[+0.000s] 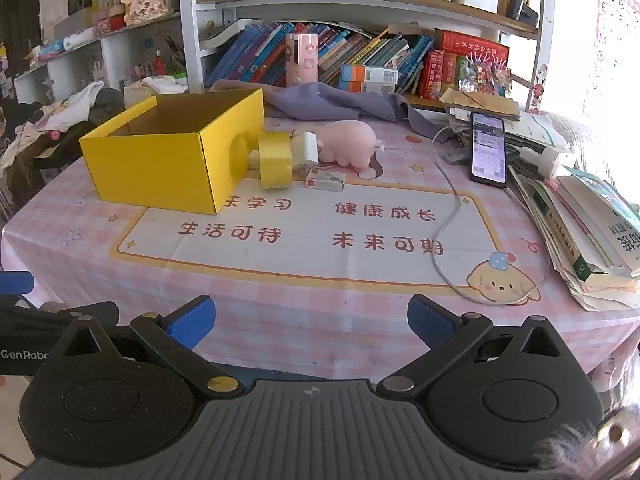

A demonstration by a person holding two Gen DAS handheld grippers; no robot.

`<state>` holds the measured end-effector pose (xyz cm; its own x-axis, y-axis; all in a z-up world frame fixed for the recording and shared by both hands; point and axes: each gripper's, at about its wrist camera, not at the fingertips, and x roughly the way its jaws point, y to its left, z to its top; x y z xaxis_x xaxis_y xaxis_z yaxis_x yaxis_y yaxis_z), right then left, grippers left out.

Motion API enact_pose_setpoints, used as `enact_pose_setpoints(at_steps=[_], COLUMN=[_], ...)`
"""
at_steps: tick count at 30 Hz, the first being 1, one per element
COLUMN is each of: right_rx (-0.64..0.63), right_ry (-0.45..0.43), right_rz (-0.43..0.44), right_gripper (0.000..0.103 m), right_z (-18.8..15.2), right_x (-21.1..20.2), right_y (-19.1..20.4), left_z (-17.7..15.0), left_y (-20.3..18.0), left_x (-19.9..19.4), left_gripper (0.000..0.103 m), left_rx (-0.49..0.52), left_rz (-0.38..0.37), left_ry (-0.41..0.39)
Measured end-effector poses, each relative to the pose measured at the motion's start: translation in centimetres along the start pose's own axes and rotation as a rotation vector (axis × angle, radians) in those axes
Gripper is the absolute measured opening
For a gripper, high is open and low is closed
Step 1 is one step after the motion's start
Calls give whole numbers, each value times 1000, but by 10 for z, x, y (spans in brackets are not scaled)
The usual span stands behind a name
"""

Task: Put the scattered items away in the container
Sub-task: 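Move the left tool toward the yellow tape roll while the right tool approaches the small white box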

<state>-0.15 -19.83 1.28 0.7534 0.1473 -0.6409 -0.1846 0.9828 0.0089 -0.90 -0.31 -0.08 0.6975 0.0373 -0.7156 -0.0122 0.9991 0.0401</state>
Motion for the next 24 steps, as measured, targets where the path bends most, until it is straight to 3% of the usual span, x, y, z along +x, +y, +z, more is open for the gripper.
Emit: enact_pose_setpoints(at_steps=[24], right_rx=[6], right_ry=[0], right_rz=[-6], right_gripper=[103], right_z=[7], right_x=[7], right_y=[-3], left_z=[12], left_y=[0], left_x=[6], left_gripper=[103], left_rx=[-5], left_rz=[-47], left_ry=[-10])
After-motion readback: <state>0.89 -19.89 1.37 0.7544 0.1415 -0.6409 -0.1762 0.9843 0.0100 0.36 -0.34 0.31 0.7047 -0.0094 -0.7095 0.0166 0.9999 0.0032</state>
